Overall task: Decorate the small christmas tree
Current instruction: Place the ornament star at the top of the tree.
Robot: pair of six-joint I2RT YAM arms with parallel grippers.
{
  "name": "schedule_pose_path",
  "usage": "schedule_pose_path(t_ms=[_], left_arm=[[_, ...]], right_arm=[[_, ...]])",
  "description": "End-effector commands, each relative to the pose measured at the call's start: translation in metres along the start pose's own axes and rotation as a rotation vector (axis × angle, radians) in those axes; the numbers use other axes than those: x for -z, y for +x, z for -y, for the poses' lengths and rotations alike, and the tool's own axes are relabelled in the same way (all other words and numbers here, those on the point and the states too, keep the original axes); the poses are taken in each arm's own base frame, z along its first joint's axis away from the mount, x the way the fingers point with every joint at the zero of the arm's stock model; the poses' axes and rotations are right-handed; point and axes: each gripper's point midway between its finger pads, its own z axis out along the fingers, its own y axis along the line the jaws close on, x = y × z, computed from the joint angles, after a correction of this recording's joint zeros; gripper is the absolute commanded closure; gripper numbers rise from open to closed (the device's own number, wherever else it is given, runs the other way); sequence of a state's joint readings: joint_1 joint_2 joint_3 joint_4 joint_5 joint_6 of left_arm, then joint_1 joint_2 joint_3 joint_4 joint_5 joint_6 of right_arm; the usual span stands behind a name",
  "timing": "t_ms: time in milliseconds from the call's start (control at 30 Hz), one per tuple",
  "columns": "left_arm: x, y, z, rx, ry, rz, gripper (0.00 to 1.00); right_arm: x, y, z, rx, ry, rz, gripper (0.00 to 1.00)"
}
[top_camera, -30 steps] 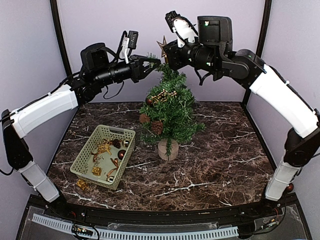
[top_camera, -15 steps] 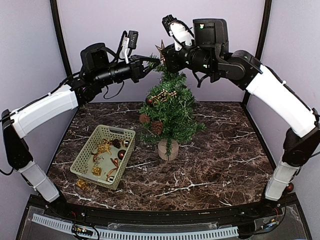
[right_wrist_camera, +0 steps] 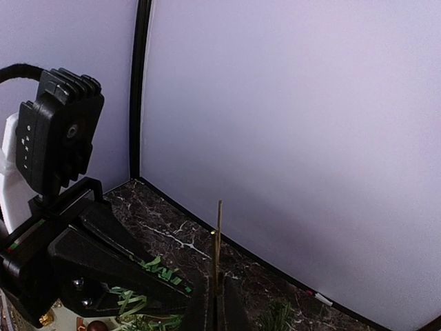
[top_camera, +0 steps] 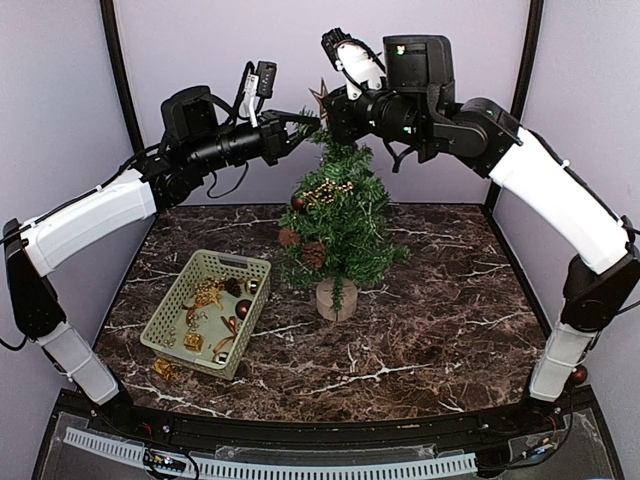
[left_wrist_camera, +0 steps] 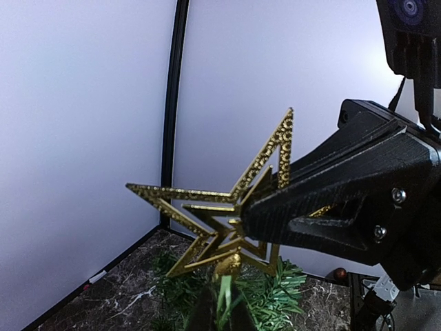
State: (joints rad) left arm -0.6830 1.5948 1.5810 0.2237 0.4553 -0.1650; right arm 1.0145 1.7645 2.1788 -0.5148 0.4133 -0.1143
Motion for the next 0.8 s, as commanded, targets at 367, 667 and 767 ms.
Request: schedule_pose_path(t_ms=[367,667,767], left_arm=[[0.002,-0.007,0.001,-0.017,0.0,0.032,1.0],[0.001,-0.005,0.0,-0.014,-0.004,0.03,1.0],[0.001,-0.004,-0.001,-0.014,-0.007,0.026,1.0]], right_arm=[[0.003,0.017,0.015,-0.006,0.081,-0.092,1.0],[-0.001,0.036,0.013,-0.013,0.086,-0.144,1.0],[-0.003,0.042,0.013,-0.026,0.092,-0.151,1.0]])
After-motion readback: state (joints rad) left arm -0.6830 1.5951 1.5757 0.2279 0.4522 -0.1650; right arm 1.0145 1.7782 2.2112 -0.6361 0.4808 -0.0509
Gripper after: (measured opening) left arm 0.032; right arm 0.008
